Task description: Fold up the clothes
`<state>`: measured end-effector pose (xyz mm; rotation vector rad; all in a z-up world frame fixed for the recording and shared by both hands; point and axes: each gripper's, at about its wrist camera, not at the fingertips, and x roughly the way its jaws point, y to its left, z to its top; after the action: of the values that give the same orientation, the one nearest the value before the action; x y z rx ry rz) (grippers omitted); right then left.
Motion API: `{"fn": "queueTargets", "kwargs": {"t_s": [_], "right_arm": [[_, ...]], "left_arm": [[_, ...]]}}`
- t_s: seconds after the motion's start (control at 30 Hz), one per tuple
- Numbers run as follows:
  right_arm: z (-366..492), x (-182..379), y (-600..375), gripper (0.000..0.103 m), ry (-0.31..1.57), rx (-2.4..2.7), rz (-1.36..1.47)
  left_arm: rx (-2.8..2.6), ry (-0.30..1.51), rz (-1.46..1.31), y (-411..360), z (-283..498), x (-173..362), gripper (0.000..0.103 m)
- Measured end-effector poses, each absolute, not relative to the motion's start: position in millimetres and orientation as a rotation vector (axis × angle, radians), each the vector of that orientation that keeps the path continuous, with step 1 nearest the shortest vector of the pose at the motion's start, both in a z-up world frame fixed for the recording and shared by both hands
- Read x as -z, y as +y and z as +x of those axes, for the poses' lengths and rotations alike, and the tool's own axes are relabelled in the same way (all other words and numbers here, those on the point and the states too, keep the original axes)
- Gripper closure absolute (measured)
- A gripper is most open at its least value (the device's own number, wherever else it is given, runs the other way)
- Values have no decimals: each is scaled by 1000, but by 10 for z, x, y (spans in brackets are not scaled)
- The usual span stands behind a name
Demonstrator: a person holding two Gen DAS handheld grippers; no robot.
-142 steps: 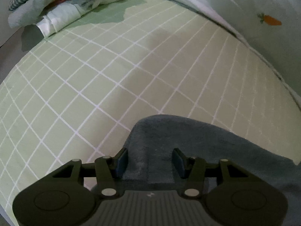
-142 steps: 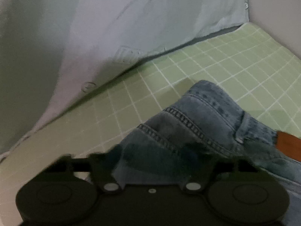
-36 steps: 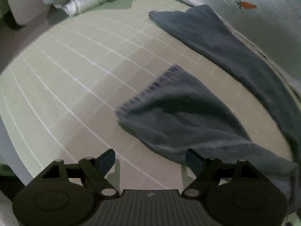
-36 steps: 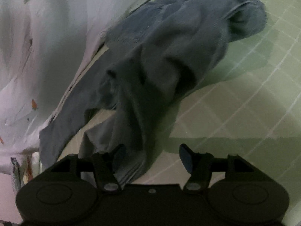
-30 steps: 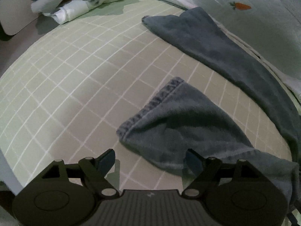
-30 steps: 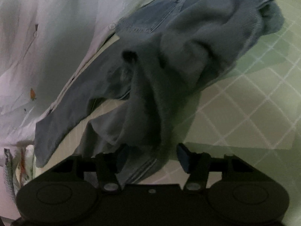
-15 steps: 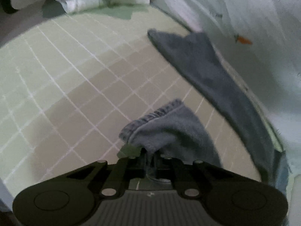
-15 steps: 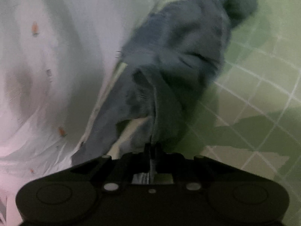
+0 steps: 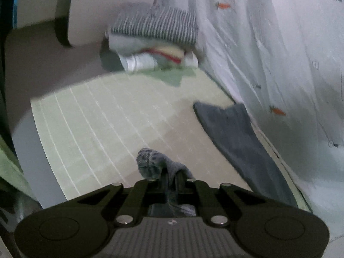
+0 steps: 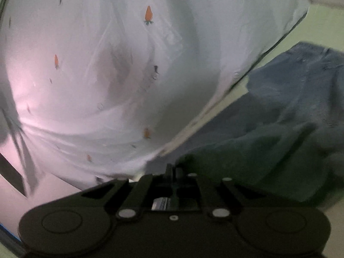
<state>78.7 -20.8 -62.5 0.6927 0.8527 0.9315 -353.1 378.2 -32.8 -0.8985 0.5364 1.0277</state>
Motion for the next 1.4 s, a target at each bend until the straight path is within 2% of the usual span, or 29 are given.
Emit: {"fn": "queueTargets", "kwargs": {"t_s": [0.1, 0.17, 0.27, 0.3, 0.33, 0.37, 0.4, 0.43, 0.57, 0.67, 0.8, 0.93, 1.0, 1.07, 1.1, 1.13, 1.17, 1.2, 1.3, 1.4], "right_arm": [[1043, 756, 49, 101, 897, -926, 759], [1222, 856, 260, 100, 911, -880, 773], [1486, 1030, 608, 91, 1007, -738, 718], [1538, 1046, 697, 91, 1046, -707, 682], [1574, 1063, 773, 85, 1074, -683, 651], [1549, 1085, 792, 78, 1064, -685, 643], [1520, 1131, 791, 54, 1057, -681, 647], [1487, 1190, 788, 48, 1057, -676, 652], [1354, 1637, 850, 51, 1247, -630, 711], [1215, 1881, 956, 52, 1366, -647, 724], [1020, 2031, 1020, 53, 1456, -679, 697], [943, 2205, 1070, 61, 1530, -677, 748], [937, 2256, 1125, 68, 1526, -698, 763], [935, 2287, 1184, 82, 1514, -718, 769], [915, 2288, 1190, 93, 1507, -722, 760], [904, 2279, 1193, 99, 1503, -729, 752], [895, 2269, 1193, 99, 1497, -738, 749], [891, 2256, 1182, 100, 1491, -751, 767], [914, 2189, 1156, 100, 1471, -792, 827], [979, 2133, 1207, 100, 1449, -830, 868]], "left_arm": [[-1050, 527, -881, 3968, -3368, 414, 88], [-1098, 550, -864, 4142, -3192, 552, 78], [-1110, 647, -828, 4274, -2984, 716, 61], [-1096, 677, -821, 4289, -2942, 762, 48], [-1069, 701, -831, 4283, -2923, 832, 37], [-1031, 722, -855, 4263, -2922, 921, 35], [-993, 743, -879, 4243, -2921, 1010, 35], [-961, 775, -906, 4217, -2923, 1121, 35], [-901, 931, -1019, 4094, -2950, 1523, 35], [-842, 977, -1056, 4054, -2971, 1652, 35], [-818, 1005, -1127, 4052, -3009, 1800, 26], [-807, 1020, -1152, 4052, -3006, 1834, 22], [-810, 1028, -1152, 4043, -2995, 1828, 24], [-831, 1018, -1167, 4028, -3004, 1799, 35], [-836, 1009, -1179, 4026, -3013, 1781, 53], [-833, 994, -1210, 4028, -3038, 1773, 62], [-825, 972, -1256, 4032, -3076, 1774, 80], [-816, 951, -1302, 4037, -3113, 1775, 89], [-762, 819, -1524, 4073, -3265, 1802, 90], [-628, 566, -1837, 4167, -3376, 1832, 90]]}}
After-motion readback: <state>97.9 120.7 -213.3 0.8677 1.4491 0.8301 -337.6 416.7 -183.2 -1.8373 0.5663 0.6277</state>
